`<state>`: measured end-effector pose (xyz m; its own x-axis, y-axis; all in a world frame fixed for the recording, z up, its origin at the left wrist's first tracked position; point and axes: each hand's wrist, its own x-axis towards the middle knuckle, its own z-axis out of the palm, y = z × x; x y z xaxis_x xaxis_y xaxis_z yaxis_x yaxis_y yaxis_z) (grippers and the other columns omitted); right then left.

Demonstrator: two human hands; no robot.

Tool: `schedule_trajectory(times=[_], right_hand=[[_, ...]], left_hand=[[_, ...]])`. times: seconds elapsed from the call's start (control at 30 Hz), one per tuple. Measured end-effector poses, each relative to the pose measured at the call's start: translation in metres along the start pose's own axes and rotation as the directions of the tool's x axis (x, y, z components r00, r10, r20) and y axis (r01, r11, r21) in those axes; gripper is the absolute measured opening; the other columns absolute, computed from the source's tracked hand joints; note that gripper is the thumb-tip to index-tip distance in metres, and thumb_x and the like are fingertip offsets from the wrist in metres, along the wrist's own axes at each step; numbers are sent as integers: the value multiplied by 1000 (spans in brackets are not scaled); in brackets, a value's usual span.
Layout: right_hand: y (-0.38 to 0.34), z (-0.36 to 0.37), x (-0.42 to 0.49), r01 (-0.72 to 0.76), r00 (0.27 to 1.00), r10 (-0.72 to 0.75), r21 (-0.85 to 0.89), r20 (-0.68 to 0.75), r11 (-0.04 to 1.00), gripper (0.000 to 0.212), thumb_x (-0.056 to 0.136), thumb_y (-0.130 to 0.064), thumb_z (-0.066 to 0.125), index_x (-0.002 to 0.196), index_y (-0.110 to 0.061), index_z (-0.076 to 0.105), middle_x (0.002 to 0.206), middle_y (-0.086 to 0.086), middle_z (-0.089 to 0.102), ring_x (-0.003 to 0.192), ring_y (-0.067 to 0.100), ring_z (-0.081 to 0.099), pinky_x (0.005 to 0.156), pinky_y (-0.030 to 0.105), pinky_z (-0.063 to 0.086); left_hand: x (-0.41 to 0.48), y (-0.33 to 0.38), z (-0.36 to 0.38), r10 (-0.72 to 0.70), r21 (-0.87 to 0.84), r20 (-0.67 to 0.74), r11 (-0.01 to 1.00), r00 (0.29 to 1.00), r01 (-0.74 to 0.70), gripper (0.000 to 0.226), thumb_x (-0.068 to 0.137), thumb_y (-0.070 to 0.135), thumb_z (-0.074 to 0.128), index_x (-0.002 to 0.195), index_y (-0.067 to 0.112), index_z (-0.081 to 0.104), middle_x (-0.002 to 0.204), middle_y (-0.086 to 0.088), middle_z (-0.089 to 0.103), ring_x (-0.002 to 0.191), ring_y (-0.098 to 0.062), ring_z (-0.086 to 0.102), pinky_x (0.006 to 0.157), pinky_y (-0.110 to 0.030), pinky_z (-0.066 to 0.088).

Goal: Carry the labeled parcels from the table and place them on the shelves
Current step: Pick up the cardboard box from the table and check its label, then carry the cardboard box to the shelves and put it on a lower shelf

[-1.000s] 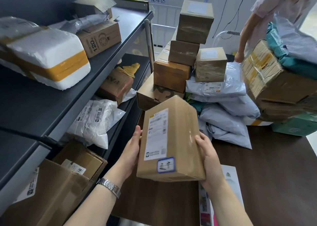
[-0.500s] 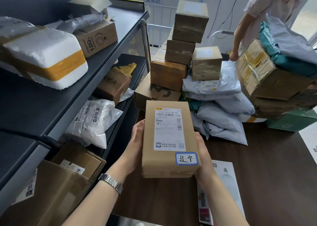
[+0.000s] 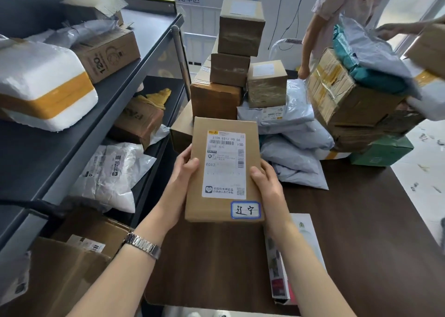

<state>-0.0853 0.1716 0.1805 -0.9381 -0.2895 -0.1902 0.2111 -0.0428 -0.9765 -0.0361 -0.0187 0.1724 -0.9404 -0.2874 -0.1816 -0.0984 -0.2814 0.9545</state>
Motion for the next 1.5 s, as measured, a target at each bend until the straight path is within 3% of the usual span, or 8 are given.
schedule_trajectory(times=[0.2,0.5,0.7,0.87,1.13,1.3,1.43,1.5], right_hand=[[-7,-4,-11,184,983,-184,-4,-5,983,70,84,-45,74,147,-40,45,137,-12,67,127,11,65,103,41,56],[-38,-4,-21,151,988,-144,158,-54,976,62,82,-45,70,141,-33,55,139,0,66,130,21,62,111,50,48],[-73,-7,-36,112,988,-133,226,82,968,32,93,-32,67,125,-35,61,125,3,76,107,21,77,85,36,64],[-93,-14,-60,101,942,-162,212,294,972,43,94,-34,66,135,-30,56,98,-3,83,87,17,81,65,28,63],[-72,-48,-160,21,817,-98,140,569,990,43,96,-38,64,138,-31,56,103,-7,82,88,11,80,64,26,62],[-64,-58,-249,40,681,-120,127,723,991,48,88,-45,68,133,-31,62,118,0,78,100,16,78,71,27,64],[-53,-50,-332,40,575,-131,133,807,990,61,79,-54,71,135,-30,59,128,9,71,114,30,73,93,51,60],[-48,-41,-375,53,522,-142,134,841,990,63,75,-60,69,131,-34,61,127,7,71,113,28,73,92,47,60]], left_hand=[[2,15,12,101,43,40,994,994,-103,61,77,50,61,136,46,47,129,2,71,112,-14,72,80,-30,58],[-22,36,33,172,95,64,979,983,-178,74,82,53,54,152,50,32,133,12,69,118,-10,69,94,-36,56],[-71,68,49,286,110,-153,956,946,-272,36,85,37,47,118,52,42,108,23,71,81,9,73,61,-13,56],[-138,87,75,357,156,-377,934,854,-322,39,107,15,36,140,36,34,141,-7,55,88,-8,65,54,-11,52],[-291,37,133,335,208,-650,942,682,-264,30,100,40,41,124,59,40,124,9,64,100,-6,65,72,-25,50],[-408,22,152,284,169,-772,954,569,-248,33,85,55,52,100,84,50,124,24,71,115,-8,68,102,-43,51],[-505,12,162,308,191,-840,938,447,-289,32,90,52,52,104,81,53,115,27,75,105,-2,73,92,-39,55],[-553,5,168,324,217,-869,929,375,-300,33,98,46,49,111,76,52,111,28,76,100,1,73,82,-33,55]])
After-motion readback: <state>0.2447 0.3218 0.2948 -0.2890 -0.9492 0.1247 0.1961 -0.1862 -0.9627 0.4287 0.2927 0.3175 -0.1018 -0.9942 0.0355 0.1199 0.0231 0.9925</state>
